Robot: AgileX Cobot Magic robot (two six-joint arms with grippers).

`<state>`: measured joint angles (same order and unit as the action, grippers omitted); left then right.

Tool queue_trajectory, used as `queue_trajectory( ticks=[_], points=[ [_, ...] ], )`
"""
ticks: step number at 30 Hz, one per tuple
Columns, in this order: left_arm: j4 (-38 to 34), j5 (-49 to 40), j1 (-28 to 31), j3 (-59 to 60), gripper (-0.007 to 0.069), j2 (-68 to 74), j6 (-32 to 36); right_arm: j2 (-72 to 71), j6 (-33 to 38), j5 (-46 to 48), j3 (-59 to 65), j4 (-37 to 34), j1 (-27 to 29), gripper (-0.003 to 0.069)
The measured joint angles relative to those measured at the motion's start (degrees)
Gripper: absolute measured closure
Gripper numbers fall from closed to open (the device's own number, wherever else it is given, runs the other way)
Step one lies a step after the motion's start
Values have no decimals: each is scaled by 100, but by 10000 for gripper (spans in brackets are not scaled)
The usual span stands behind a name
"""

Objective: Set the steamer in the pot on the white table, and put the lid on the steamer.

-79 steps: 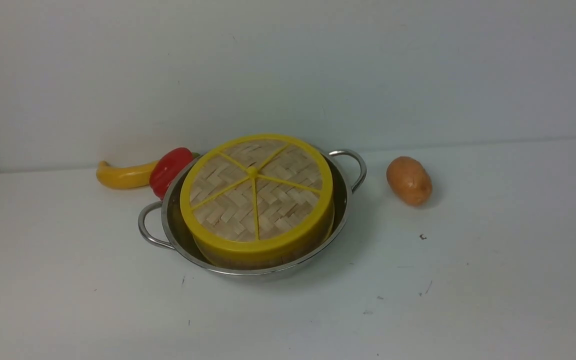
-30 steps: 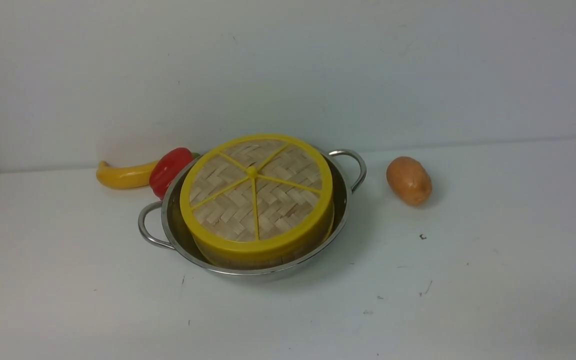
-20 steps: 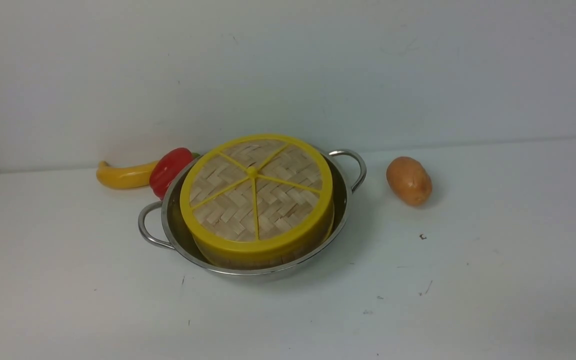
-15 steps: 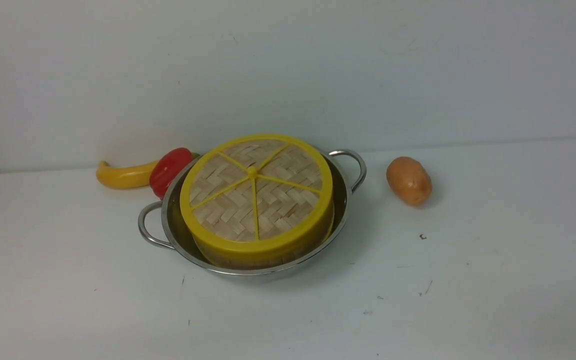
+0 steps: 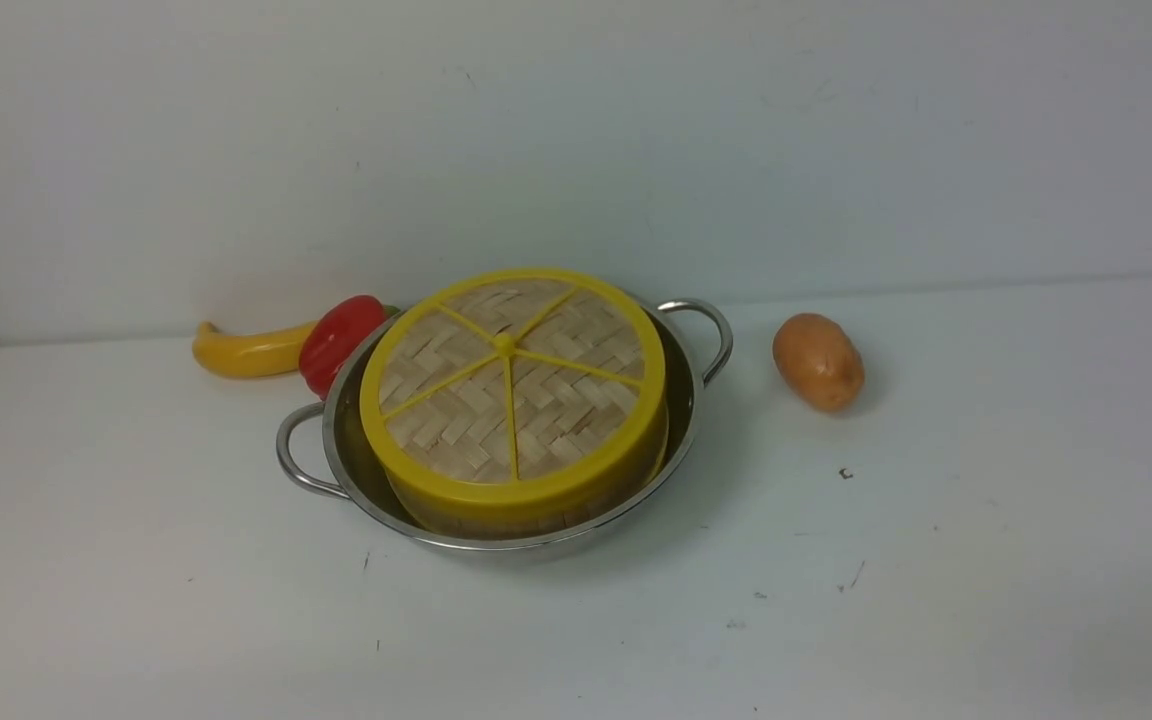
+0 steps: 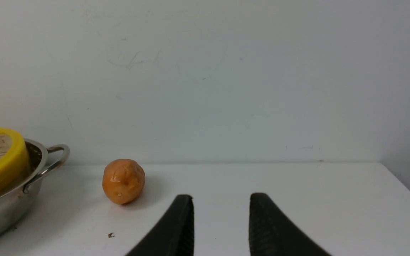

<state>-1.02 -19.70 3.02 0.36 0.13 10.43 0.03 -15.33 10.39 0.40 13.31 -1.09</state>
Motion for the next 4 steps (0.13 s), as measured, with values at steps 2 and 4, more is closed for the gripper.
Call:
queue_trajectory(
  ticks=[2, 4],
  points=[
    [0, 0, 0, 0, 468, 0, 0, 0, 0, 0, 0, 0, 0, 417],
    [0, 0, 0, 0, 468, 0, 0, 0, 0, 0, 0, 0, 0, 417]
  ],
)
